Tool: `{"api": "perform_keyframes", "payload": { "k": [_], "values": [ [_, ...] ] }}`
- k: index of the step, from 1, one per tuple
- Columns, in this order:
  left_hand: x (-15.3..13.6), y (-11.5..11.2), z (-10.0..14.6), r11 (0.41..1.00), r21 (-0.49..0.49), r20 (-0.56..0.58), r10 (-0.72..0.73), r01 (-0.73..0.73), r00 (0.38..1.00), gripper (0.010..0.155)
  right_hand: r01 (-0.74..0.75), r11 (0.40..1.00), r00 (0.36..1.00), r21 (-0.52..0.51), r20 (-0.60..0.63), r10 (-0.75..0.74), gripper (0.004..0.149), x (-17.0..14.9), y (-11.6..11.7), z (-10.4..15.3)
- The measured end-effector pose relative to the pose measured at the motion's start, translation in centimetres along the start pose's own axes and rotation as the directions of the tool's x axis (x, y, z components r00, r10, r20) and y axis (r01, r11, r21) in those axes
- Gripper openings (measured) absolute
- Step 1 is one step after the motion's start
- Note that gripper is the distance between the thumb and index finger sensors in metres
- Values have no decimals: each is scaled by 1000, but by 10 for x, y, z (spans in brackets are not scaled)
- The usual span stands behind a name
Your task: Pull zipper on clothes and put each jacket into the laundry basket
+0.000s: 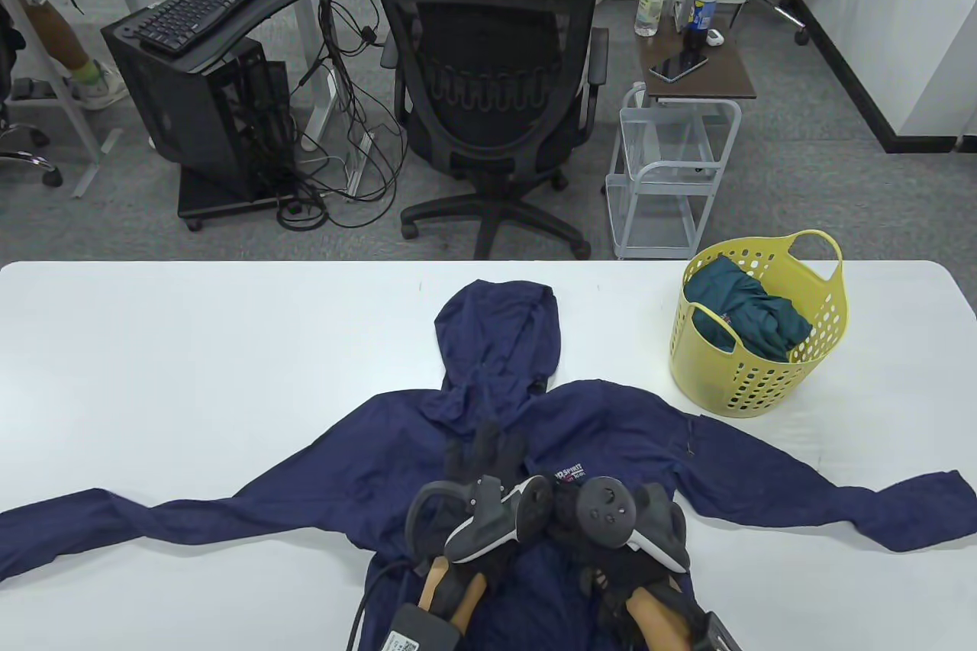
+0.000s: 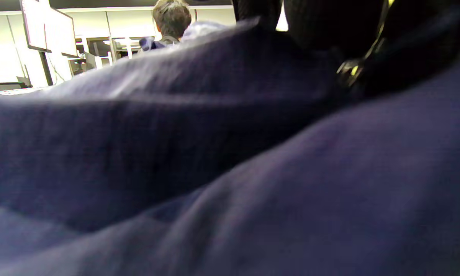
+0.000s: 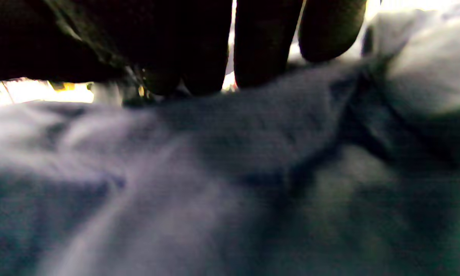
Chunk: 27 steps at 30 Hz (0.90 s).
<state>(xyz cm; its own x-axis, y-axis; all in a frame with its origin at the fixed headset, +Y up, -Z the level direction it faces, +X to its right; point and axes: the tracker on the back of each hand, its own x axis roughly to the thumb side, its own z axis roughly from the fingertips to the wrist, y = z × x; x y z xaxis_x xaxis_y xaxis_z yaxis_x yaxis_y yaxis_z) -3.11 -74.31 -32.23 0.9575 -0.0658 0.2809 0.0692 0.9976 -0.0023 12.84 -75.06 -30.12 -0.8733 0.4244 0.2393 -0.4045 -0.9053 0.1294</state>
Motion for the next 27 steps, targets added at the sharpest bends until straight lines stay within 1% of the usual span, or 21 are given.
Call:
{"api": "perform_keyframes", "payload": {
  "k": [1, 3, 5, 7, 10, 11, 13, 15, 17, 19, 20, 22, 23, 24, 27],
  "values": [
    [-3, -1, -1, 1000, 28, -30, 9, -8, 1000, 44, 28, 999, 1000, -27, 13, -27, 43, 1, -4, 2],
    [-10, 0, -3, 997, 61, -67, 54, -50, 996, 42, 42, 997, 999, -63, 37, -40, 43, 5, -7, 4],
    [-14, 1, -4, 994, 95, -105, 70, -60, 992, 41, 12, 999, 999, -50, 46, -9, 43, 10, -4, 4],
    [-18, 2, -5, 992, 123, -144, 36, -19, 989, 41, -30, 999, 997, -36, 64, 32, 42, 16, -1, 5],
    [-28, 0, -8, 990, 137, -225, 2, 29, 974, 41, -64, 998, 993, -17, 101, 66, 41, 28, 0, 8],
    [-31, -1, -8, 990, 136, -239, 8, 25, 971, 41, -73, 997, 991, -7, 110, 73, 41, 30, 0, 9],
    [-38, -3, -7, 989, 147, -279, 34, 7, 960, 40, -108, 992, 985, 59, 144, 99, 41, 38, 1, 12],
    [-42, -5, -5, 988, 151, -304, 32, 15, 952, 40, -118, 988, 977, 96, 192, 98, 41, 43, 3, 16],
    [-44, -7, -4, 993, 109, -313, 2, 34, 950, 40, -102, 984, 973, 145, 219, 68, 41, 48, 6, 17],
    [-46, -9, -3, 997, 72, -316, -14, 39, 949, 40, -116, 971, 974, 209, 213, 71, 41, 49, 11, 16],
    [-48, -9, -3, 999, 37, -316, -18, 32, 949, 41, -127, 962, 977, 243, 199, 78, 41, 48, 16, 15],
    [-51, -9, 0, 1000, 11, -312, -2, 5, 950, 42, -136, 945, 982, 297, 164, 90, 41, 46, 25, 12],
    [-52, -8, 1, 1000, 16, -312, 17, -13, 950, 43, -151, 943, 982, 297, 151, 109, 41, 44, 27, 9],
    [-54, -6, 3, 999, 28, -310, 37, -30, 950, 44, -153, 954, 980, 256, 167, 113, 41, 44, 26, 10],
    [-54, 8, 13, 991, 106, -298, 113, -84, 948, 46, -159, 964, 984, 212, 107, 139, 41, 40, 26, 6]
  ]
}}
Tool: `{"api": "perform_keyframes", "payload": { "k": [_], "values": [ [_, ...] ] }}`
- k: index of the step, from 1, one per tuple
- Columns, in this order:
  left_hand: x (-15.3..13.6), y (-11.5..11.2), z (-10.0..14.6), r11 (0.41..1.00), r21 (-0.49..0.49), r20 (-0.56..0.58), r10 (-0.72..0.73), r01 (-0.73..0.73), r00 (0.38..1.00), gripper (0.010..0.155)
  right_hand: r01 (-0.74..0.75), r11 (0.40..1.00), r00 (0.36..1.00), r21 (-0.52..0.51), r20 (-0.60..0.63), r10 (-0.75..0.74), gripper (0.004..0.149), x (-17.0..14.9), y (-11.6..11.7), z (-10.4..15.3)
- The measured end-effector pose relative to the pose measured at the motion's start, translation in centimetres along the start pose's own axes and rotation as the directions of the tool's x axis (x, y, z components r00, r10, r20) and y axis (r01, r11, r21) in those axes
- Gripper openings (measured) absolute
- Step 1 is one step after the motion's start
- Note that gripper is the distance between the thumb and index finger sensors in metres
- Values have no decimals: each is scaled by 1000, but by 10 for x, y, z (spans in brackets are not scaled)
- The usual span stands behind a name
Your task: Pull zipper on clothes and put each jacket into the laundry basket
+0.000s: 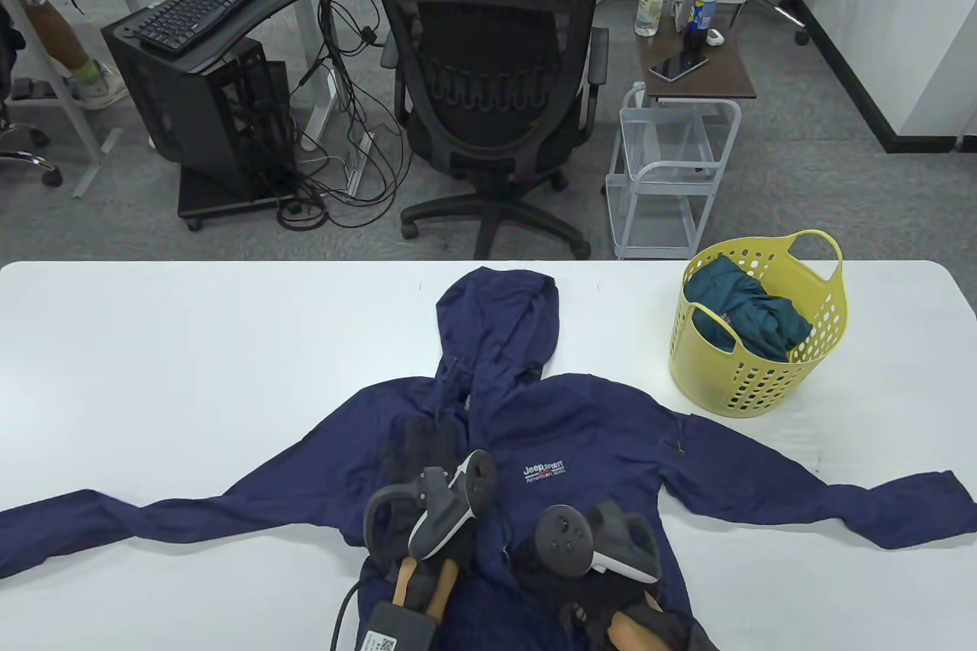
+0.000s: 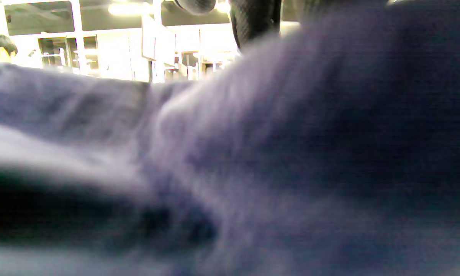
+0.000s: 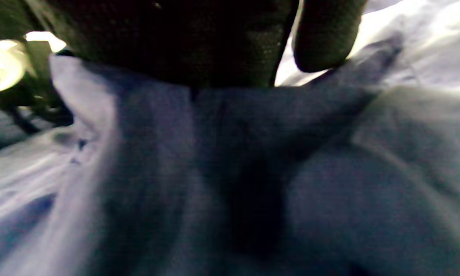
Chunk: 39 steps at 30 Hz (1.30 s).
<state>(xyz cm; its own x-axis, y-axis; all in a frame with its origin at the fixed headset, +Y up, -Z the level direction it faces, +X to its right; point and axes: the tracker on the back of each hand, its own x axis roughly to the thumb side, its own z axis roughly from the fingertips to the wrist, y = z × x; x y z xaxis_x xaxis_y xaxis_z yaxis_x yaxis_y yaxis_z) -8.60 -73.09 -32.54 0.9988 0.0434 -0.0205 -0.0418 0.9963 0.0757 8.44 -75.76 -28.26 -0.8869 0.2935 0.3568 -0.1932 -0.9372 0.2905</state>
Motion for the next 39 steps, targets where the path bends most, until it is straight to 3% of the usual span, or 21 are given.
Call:
{"api": "perform_keyframes", "payload": {
  "k": [3, 7, 12, 15, 23, 27, 34, 39],
  "values": [
    [6, 12, 10, 997, 27, 36, 65, -66, 997, 46, -12, 999, 998, -50, -61, 9, 41, -6, 0, -3],
    [22, 15, 22, 987, -50, 95, 158, -153, 983, 47, -23, 995, 991, -96, -137, 10, 41, -19, -1, -6],
    [47, -12, 24, 922, -374, 163, 178, -106, 970, 50, -40, 991, 977, -130, -215, 11, 41, -35, -4, -8],
    [51, -26, 22, 893, -446, 148, 137, -57, 980, 55, -52, 990, 975, -132, -221, 22, 41, -40, -3, -8],
    [40, -43, 10, 854, -518, 142, 35, 45, 989, 54, -151, 984, 978, -95, -161, 135, 42, -20, 1, -6],
    [32, -49, 2, 834, -551, 91, 96, -30, 991, 54, -206, 974, 972, -90, -137, 193, 44, -7, 2, -3],
    [19, -54, -5, 850, -524, 44, 79, -45, 996, 55, -243, 959, 968, -147, -92, 232, 43, 8, -6, 6],
    [9, -56, -9, 869, -491, 1, 63, -54, 998, 54, -265, 957, 964, -119, -43, 262, 43, 21, -5, 11]
  ]
}}
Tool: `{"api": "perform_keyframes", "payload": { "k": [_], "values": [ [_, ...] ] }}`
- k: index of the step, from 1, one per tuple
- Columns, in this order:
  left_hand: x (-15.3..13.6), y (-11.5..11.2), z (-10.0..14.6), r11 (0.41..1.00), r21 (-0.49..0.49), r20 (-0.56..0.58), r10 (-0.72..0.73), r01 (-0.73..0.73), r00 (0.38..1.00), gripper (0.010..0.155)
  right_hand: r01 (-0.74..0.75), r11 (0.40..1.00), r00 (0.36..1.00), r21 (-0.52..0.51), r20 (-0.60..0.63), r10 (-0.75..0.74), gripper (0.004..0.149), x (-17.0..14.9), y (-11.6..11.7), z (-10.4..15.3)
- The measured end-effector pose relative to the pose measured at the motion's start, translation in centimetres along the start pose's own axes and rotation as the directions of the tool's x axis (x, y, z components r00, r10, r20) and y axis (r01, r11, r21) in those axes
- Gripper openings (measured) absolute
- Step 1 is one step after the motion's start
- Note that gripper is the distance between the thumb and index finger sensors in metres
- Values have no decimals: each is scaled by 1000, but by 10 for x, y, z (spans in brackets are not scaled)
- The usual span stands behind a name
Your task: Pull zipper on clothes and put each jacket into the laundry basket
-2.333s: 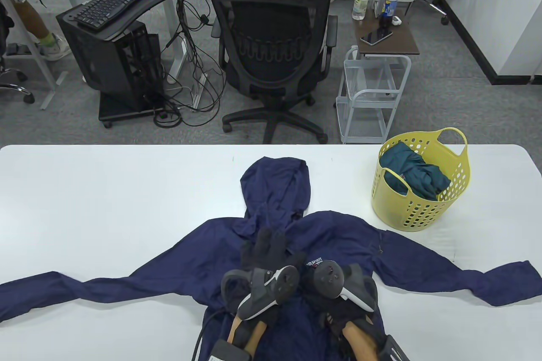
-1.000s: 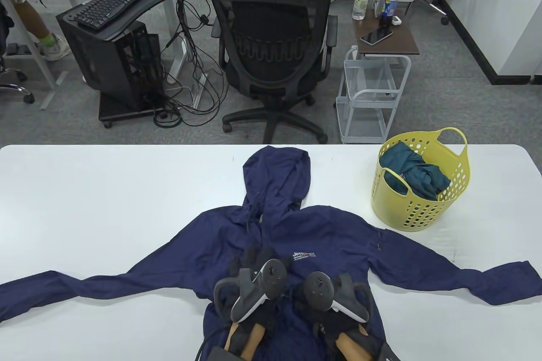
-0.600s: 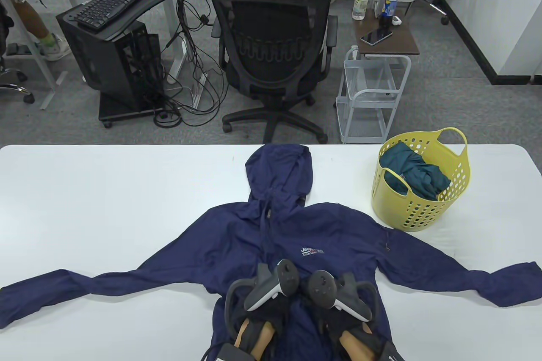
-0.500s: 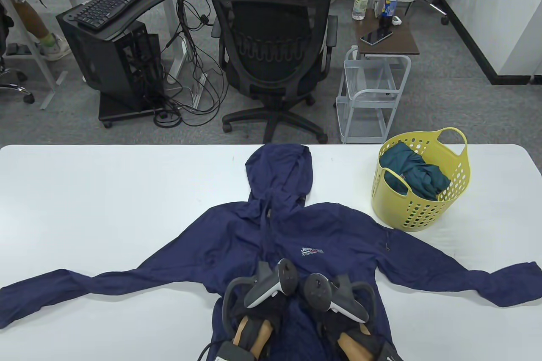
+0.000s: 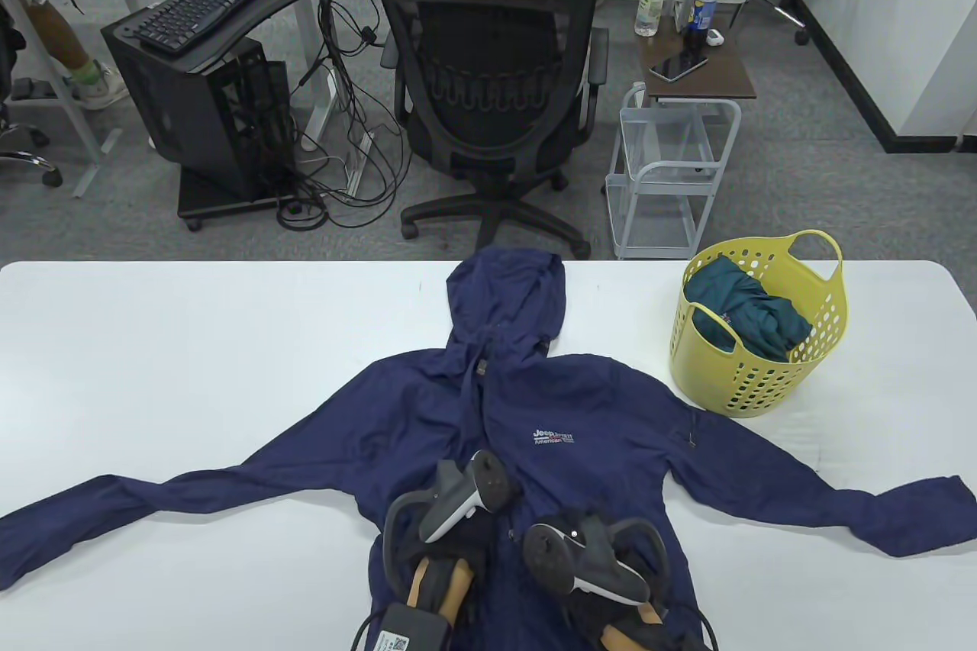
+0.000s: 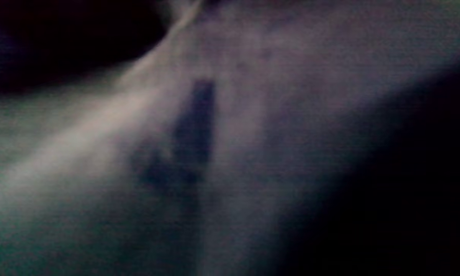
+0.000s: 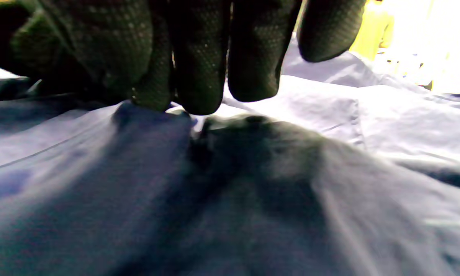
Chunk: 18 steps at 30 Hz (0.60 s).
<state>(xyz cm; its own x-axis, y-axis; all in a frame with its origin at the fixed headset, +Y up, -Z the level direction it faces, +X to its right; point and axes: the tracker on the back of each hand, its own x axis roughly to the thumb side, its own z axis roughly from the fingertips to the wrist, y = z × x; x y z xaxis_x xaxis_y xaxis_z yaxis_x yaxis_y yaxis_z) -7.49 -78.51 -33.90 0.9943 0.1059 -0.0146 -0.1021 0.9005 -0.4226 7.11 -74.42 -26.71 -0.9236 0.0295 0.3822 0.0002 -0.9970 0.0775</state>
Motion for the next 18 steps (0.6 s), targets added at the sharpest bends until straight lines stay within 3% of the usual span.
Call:
{"api": "perform_keyframes", "payload": {
  "k": [6, 10, 15, 18],
  "values": [
    [-15, 6, -5, 1000, 11, -85, 13, -12, 996, 54, 3, 997, 997, 79, 76, -9, 42, 15, 0, 3],
    [-21, 6, -8, 1000, 23, -118, 11, -8, 993, 54, 35, 975, 997, 219, 54, -48, 43, 18, 8, 2],
    [-11, 7, 0, 993, 81, -95, -75, 83, 993, 55, 43, 976, 999, 214, -3, -43, 42, 14, 13, -5],
    [-4, 15, 15, 986, 145, -42, -77, 82, 996, 55, 124, 975, 991, 186, -74, -112, 42, 5, 16, -9]
  ]
}}
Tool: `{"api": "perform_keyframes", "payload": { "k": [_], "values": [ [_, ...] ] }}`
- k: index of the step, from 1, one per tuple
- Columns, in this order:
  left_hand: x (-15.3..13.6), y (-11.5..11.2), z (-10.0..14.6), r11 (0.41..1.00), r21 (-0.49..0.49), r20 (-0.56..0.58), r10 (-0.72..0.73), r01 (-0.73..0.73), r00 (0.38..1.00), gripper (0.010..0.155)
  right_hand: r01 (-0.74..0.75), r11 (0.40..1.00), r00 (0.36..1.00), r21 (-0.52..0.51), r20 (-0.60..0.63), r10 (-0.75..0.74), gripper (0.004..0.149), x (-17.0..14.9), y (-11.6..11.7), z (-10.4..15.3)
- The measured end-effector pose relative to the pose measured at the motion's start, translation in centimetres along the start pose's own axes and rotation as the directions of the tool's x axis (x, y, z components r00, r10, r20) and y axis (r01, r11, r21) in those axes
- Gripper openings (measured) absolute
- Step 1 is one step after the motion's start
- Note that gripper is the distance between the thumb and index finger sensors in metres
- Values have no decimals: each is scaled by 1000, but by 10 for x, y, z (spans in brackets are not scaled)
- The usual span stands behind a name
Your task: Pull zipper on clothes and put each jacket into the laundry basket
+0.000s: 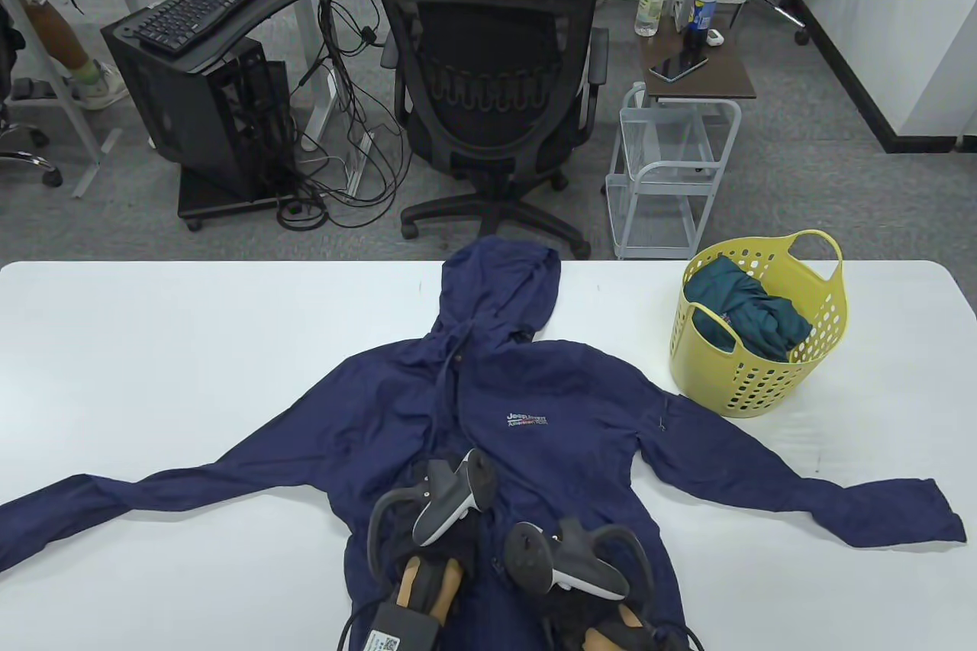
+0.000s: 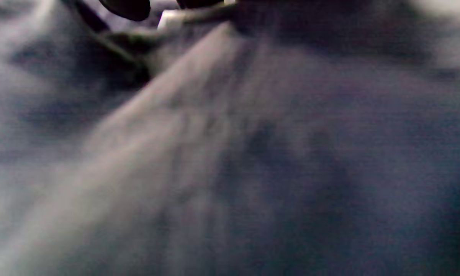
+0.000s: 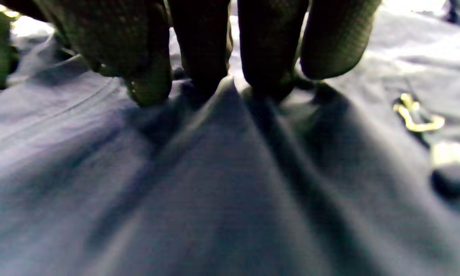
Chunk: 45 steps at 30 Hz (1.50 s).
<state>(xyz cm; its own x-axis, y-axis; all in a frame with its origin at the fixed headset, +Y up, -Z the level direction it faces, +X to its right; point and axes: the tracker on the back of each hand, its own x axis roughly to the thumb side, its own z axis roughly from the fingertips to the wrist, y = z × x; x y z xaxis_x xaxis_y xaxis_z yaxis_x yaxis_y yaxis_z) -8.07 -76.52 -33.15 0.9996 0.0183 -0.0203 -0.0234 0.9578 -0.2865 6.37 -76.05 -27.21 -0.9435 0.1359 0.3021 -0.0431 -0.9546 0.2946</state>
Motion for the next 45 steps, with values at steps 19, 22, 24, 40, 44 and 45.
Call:
{"api": "perform_keyframes", "payload": {
  "k": [19, 22, 24, 40, 44, 45],
  "values": [
    [50, -9, 21, 999, -53, 152, 3, 5, 988, 55, 116, 983, 983, -139, -129, -134, 43, -57, 1, -17],
    [45, -12, 16, 994, -93, 136, -39, 51, 990, 55, 94, 984, 987, -154, -114, -112, 42, -53, 0, -15],
    [42, -13, 14, 993, -117, 127, -19, 34, 992, 55, 70, 982, 991, -175, -104, -89, 42, -49, 0, -12],
    [0, -16, -13, 991, -118, -17, 56, -58, 998, 55, -37, 996, 990, -82, 129, 48, 42, 3, -10, 10],
    [-8, -16, -16, 990, -107, -32, 85, -88, 996, 54, -67, 997, 987, 24, 148, 63, 42, 12, -7, 15],
    [-7, -16, -15, 991, -104, -26, 86, -88, 996, 54, -68, 997, 988, 38, 142, 62, 42, 12, -4, 13]
  ]
}}
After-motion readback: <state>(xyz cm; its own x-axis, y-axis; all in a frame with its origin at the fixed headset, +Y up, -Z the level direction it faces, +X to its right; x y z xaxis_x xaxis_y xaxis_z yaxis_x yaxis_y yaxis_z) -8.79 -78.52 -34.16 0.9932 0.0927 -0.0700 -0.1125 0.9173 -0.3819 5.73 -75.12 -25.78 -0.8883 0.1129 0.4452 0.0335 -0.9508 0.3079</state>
